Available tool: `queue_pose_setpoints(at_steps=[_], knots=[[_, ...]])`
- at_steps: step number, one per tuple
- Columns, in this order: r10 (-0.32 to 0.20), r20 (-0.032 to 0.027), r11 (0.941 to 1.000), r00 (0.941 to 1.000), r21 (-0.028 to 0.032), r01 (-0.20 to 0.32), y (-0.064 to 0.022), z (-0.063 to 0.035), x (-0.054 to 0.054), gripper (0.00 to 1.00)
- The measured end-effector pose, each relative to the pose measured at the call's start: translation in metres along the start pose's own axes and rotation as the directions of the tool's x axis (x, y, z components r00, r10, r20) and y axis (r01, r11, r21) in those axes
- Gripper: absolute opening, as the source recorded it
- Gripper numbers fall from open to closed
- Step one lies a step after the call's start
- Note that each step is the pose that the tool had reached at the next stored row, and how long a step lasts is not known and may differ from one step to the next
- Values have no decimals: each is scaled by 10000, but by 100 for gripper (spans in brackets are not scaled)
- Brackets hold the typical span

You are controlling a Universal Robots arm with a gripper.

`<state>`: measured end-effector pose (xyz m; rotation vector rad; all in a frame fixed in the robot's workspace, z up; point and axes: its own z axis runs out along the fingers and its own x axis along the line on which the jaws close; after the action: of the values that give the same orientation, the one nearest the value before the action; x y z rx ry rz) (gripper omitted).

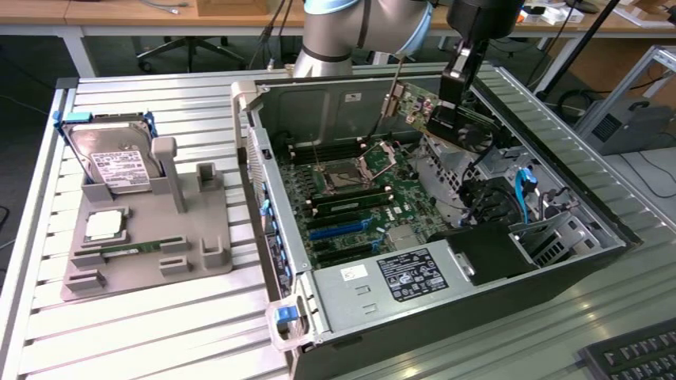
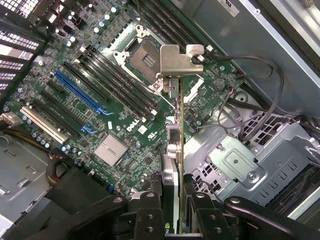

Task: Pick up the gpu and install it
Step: 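Insert the gpu into the slot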

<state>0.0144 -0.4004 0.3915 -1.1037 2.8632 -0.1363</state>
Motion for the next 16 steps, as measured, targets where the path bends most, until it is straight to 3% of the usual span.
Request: queue_pose_setpoints(at_steps=[16], knots=[[-507,55,9987,9987,-16,507,0,0,0,27]])
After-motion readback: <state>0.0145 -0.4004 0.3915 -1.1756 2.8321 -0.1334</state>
